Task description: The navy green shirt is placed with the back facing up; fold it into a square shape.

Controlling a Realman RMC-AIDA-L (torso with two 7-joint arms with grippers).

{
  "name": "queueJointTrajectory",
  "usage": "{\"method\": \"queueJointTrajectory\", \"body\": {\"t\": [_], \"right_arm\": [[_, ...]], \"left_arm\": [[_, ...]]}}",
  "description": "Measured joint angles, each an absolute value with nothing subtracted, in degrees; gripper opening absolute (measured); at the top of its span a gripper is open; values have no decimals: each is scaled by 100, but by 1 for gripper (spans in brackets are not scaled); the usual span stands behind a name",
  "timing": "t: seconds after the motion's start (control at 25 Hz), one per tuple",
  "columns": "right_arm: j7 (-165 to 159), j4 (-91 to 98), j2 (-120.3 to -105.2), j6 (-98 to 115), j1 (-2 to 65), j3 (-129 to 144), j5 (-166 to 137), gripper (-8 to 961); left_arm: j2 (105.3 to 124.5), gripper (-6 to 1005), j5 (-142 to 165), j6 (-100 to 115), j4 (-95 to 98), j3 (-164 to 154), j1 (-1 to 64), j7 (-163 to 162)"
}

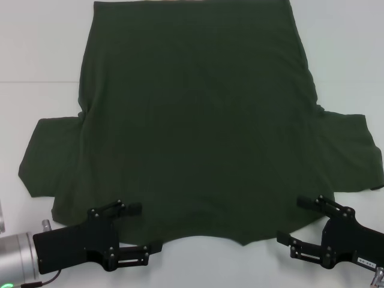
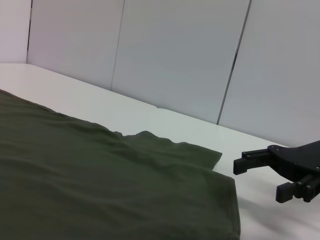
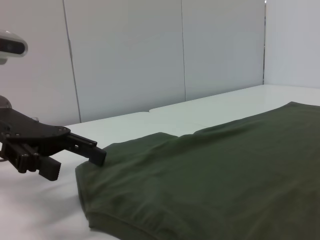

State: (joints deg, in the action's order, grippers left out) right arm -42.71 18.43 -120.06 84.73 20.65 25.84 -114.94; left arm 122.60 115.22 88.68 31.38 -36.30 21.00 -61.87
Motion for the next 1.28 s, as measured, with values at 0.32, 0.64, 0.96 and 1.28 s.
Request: {"method": "queueJointTrajectory", "body": {"t": [0.32,0.64,0.96,1.28], "right_arm": [[-4272,1837,-12006,8473,2057,2584,-11490,924],[-4272,1837,-12006,8470,2056,2575,-11486,924],[-4275,1837,-12006,8494,2033,2575,-11487,924],[-4280,1837,-12005,8471,2036,2580,-11500,924]], "left_arm": [[12260,927,11522,8868,3138,-3628,2101,-6194],[12041,920,11371,9071,3202,-3117,2292,-8206],[11542,913,12026,9015,3928,-3128,2655,-11383],[11255,906,13147,8399,4676,-3148,2965,-13797]]}}
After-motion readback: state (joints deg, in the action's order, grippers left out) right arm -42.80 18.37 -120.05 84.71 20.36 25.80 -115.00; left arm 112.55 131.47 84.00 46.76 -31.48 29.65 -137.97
